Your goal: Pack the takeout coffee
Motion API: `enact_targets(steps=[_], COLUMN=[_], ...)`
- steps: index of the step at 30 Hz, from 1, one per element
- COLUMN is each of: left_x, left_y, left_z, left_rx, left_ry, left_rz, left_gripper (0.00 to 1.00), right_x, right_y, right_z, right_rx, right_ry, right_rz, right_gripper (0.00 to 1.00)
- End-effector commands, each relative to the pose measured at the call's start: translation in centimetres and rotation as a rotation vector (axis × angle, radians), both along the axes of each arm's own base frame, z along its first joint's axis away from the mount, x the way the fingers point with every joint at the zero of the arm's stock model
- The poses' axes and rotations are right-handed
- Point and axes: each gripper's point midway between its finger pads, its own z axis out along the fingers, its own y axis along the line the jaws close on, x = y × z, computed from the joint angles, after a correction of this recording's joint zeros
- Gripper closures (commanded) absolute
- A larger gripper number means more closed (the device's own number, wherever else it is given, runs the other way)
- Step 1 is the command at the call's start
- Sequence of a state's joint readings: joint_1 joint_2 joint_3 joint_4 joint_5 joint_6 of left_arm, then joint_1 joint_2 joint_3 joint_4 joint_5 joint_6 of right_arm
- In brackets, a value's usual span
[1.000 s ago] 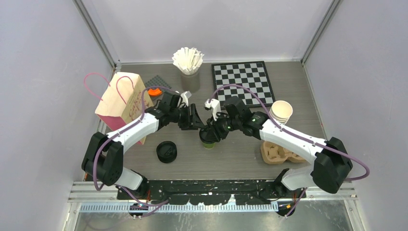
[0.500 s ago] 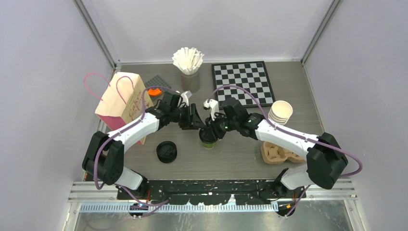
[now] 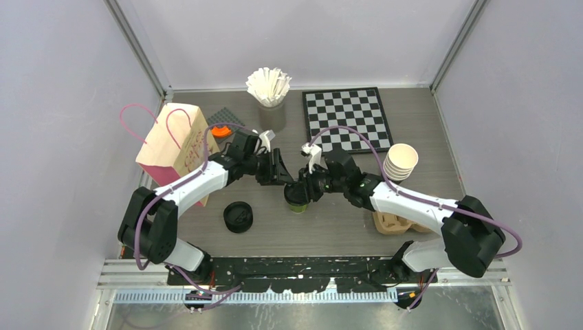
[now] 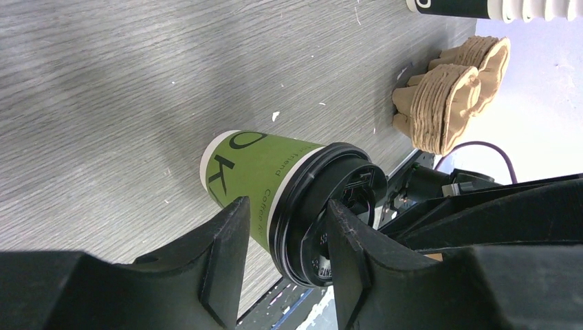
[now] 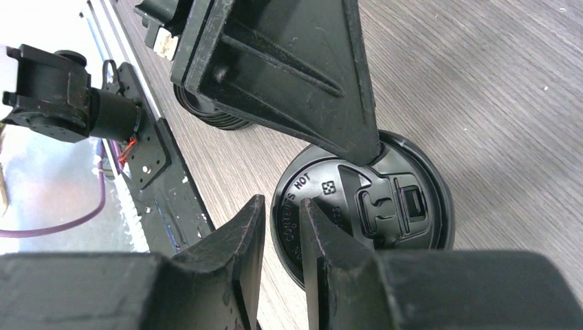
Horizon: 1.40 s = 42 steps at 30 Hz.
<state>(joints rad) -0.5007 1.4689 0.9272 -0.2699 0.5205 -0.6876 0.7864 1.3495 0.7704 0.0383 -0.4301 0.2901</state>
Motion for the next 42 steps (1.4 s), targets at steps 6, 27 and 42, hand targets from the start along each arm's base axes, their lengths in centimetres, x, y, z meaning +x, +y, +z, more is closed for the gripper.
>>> enact_targets(steps=[6, 27, 42], left_x=[0.0, -0.7, 1.0], left_y=[1.7, 2.5, -0.6], left_z=[-3.8, -4.7, 2.1], left_rx=[0.118, 0.155, -0.012], left_ry=[0.026, 0.045, -0.044], left_rz=[0.029, 0.04, -0.042], left_gripper=[0.55, 0.57, 0.53], right_x=[-5.0, -8.5, -1.2], right_y=[-5.6, -7.7, -0.4], right_z=[-10.3, -16.1, 2.2], right_rx=[-0.239, -0.266, -0.093], right_ry=[0.315, 0.442, 0.115], right_rz=[-0.153, -0.374, -0.199], right_gripper=[0.69, 0.71, 0.58])
